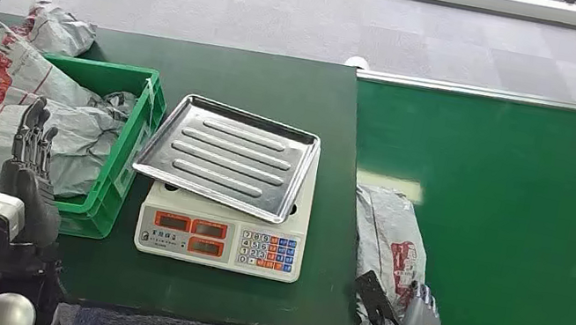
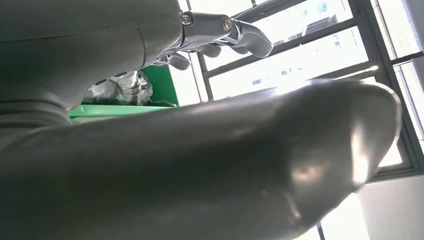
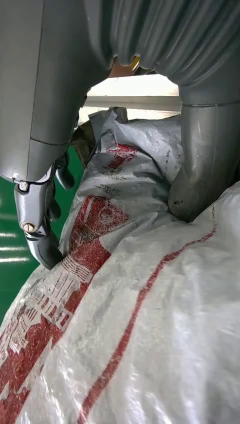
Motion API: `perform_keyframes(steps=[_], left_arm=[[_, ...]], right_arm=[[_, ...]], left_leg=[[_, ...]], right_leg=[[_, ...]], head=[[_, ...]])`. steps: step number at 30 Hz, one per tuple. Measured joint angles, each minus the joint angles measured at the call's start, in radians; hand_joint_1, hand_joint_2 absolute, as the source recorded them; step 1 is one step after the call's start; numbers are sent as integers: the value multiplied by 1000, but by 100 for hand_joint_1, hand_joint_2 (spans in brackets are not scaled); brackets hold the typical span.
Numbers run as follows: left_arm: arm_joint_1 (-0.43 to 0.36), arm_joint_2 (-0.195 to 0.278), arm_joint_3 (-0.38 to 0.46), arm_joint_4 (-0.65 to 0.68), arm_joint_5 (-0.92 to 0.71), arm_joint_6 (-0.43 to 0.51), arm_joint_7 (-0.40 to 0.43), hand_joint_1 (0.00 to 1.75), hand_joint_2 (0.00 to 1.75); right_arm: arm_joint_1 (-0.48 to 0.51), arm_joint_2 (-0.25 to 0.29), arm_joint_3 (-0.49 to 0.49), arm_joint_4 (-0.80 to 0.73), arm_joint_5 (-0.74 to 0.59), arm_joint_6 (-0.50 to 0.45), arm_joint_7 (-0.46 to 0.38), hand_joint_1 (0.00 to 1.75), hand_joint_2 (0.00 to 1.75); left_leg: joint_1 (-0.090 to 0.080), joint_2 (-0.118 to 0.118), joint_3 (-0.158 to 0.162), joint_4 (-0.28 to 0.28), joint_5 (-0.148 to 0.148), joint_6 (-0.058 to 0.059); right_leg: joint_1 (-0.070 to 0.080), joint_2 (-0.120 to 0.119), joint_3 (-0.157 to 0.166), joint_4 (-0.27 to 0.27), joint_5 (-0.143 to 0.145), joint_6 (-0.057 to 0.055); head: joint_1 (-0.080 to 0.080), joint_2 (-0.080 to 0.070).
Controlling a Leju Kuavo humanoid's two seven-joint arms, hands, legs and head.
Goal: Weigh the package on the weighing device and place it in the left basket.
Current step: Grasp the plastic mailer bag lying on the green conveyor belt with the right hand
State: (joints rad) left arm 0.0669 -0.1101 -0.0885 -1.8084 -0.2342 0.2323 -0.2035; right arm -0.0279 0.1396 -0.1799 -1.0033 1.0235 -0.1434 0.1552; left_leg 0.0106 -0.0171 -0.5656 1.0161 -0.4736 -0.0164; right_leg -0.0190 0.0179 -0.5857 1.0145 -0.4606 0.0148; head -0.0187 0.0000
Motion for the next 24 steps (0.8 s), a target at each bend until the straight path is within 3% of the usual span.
perform_keyframes(steps=[16, 24], left_arm=[[7, -7, 0, -5, 0, -4, -3, 0, 0], [10, -12, 0, -14, 1, -4, -10, 0, 0]], right_arm=[[17, 2, -5, -29, -36, -19, -56, 175, 175], [46, 12, -9, -59, -73, -70, -127, 175, 175]], left_leg=[[1, -1, 0, 0, -1, -1], [1, -1, -3, 0, -1, -1]], right_leg=[[1, 0, -1, 0, -1, -1], [1, 0, -3, 0, -1, -1]], head=[[0, 0], [0, 0]])
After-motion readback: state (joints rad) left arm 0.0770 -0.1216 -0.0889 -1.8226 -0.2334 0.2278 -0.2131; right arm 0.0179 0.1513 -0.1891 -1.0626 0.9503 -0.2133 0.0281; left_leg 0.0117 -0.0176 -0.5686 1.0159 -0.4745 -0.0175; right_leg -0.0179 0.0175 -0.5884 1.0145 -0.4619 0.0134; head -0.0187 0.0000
